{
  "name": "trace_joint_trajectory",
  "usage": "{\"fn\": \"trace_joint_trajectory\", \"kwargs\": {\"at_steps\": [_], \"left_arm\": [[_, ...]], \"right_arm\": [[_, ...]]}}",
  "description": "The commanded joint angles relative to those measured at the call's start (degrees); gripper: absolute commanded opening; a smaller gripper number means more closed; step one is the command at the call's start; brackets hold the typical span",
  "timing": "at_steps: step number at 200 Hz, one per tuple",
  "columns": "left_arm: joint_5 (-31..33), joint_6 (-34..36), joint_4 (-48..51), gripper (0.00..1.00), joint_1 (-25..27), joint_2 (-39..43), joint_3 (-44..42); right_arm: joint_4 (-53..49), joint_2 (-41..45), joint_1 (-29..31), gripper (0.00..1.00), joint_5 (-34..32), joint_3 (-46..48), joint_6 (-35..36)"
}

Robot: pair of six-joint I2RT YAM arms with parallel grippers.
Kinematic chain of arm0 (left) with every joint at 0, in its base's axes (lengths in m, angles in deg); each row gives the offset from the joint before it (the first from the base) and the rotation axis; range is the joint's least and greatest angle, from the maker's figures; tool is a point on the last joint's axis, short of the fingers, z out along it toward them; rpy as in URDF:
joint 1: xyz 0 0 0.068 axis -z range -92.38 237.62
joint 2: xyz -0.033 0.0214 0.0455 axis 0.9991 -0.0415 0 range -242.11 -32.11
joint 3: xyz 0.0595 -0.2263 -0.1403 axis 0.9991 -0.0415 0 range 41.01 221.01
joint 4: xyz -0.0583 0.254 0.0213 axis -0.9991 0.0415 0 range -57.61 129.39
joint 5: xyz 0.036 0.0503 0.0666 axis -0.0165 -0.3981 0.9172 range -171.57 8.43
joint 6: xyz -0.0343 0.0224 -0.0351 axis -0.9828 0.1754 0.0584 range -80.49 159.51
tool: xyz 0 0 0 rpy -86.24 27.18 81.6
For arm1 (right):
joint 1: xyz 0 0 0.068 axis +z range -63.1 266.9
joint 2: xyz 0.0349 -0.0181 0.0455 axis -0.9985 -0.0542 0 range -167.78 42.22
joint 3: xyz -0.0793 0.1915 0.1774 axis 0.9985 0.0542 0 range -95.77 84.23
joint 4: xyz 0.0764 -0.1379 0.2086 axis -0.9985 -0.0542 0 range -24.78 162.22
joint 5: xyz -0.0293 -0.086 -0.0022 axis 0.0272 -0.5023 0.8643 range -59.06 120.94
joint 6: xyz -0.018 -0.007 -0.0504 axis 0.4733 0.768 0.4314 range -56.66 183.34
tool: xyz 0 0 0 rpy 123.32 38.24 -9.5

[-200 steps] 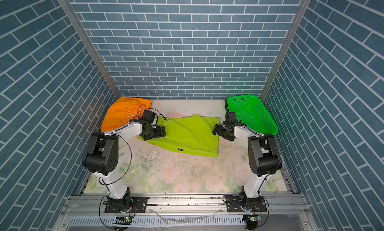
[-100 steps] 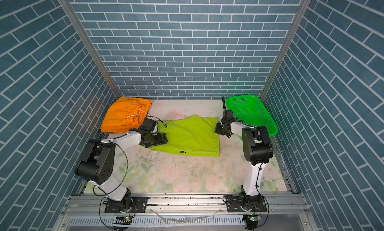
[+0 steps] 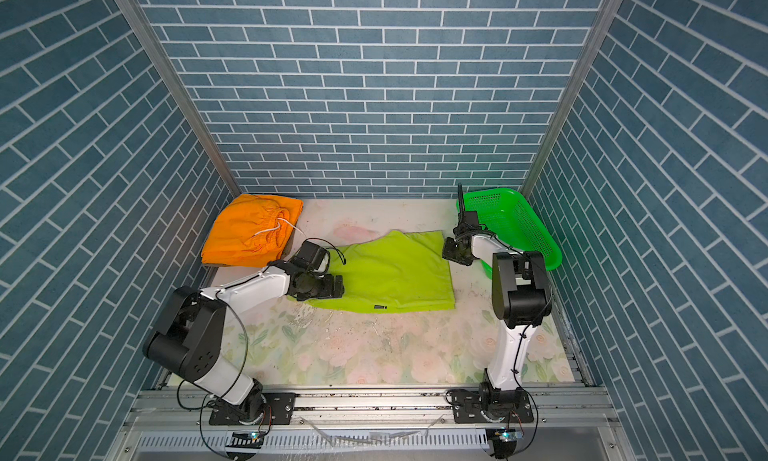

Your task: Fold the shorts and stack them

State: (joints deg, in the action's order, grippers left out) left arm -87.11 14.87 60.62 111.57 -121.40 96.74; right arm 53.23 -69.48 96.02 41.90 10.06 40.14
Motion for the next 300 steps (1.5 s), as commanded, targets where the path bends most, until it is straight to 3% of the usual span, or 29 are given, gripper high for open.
{"fn": "trace_joint_trajectory", "kwargs": {"at_steps": [1,11,22,50,123,180,202,227,239,254,264,300], "left_arm": [[8.39,6.68,10.07,1.0,-1.0,5.89,7.11],[10.06,8.01,11.89,1.0,-2.95,6.06,8.35],[7.51,7.89,12.75,1.0,-6.41,5.59,8.48],[4.82,6.52,7.6,1.0,-11.14,5.02,2.11],[7.21,3.5,-1.02,1.0,-13.84,-5.1,0.13],[6.66,4.66,-0.38,0.99,-13.75,-12.64,2.9],[6.8,5.52,1.28,0.93,-13.53,-14.04,4.55],[5.31,6.79,2.23,0.68,-13.31,-14.24,5.48],[5.52,7.54,3.27,0.63,-13.09,-14.43,5.97],[5.54,8.71,4.4,0.41,-12.87,-14.42,6.39],[5.48,9.39,5.33,0.33,-12.8,-14.08,6.78],[7.3,11.14,9.31,0.26,-11.99,-12.5,9.06]], "right_arm": [[-1.47,4.49,1.72,0.65,-0.07,0.53,1.05],[-1.67,5.88,2.76,0.73,-0.49,0.84,1.27],[-1.47,7.52,4.01,0.8,-0.52,1.44,1.39],[-1.28,10.49,7.06,0.98,-1.12,3.48,1.8],[1.71,15.01,8.63,0.98,1.09,11.97,1.62],[3.91,15.81,8.63,0.98,1.35,15.68,1.49],[4.37,15.8,8.65,0.98,1.85,16.01,1.06],[4.46,16.18,8.61,0.99,2.13,16.21,0.64],[4.63,16.57,8.63,0.99,2.05,16.38,0.36],[4.57,16.77,8.59,0.99,2.13,16.43,0.11],[4.62,16.76,8.63,0.98,2.13,16.36,-0.17],[4.93,16.49,8.63,0.98,2.48,16.61,-1.14]]}}
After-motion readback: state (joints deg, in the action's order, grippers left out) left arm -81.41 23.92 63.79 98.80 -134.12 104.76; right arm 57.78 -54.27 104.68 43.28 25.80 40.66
